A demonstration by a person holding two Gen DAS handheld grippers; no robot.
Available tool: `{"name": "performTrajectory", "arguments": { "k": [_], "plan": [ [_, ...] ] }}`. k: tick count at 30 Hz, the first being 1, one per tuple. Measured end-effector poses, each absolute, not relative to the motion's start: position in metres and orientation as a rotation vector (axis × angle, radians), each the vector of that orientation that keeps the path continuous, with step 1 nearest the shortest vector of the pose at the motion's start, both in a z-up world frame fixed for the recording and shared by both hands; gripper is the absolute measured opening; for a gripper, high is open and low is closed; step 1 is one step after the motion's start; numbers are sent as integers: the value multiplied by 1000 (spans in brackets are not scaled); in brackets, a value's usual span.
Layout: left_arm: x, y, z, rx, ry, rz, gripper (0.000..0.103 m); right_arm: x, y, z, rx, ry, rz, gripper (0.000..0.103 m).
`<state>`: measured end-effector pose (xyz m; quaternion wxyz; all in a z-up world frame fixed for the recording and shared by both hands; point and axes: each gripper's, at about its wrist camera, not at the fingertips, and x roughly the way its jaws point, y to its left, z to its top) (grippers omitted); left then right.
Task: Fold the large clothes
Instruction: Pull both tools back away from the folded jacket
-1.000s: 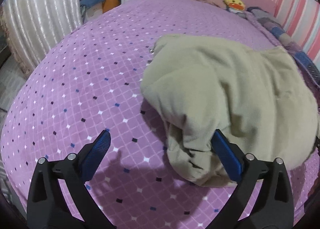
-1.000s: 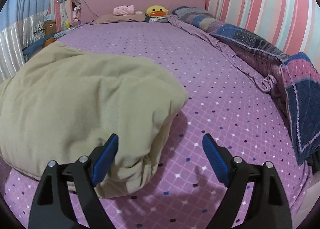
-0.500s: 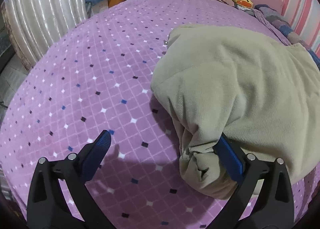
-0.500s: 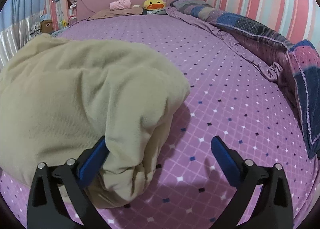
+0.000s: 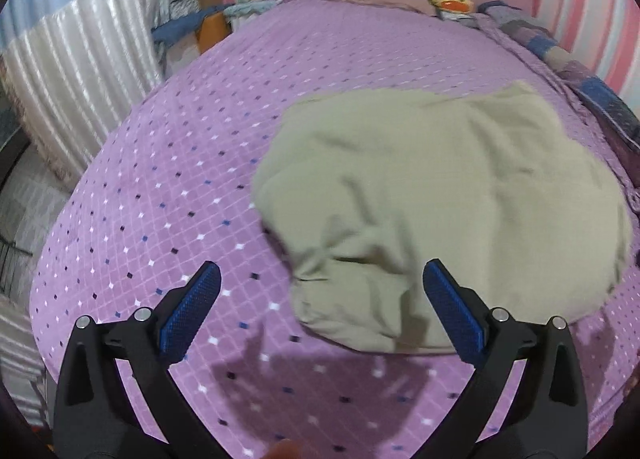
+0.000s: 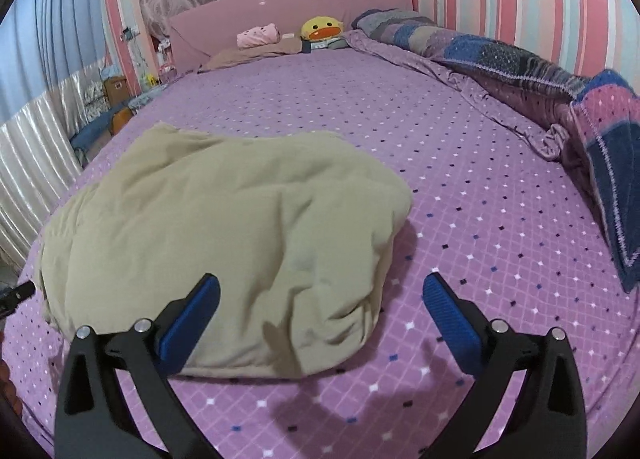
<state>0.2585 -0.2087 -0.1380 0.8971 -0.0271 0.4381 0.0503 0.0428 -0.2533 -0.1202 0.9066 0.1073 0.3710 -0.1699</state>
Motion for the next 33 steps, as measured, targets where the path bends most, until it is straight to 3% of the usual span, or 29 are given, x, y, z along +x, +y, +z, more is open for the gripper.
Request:
{"name": "performTrajectory", "arguments": {
  "k": [18, 33],
  "plan": [
    [209, -258, -48, -57, 804, 116, 100, 19, -189, -43, 212, 664, -277, 101],
    [196, -258, -19, -63, 804, 95, 100, 15, -174, -2, 175, 666, -270, 101]
  ]
}}
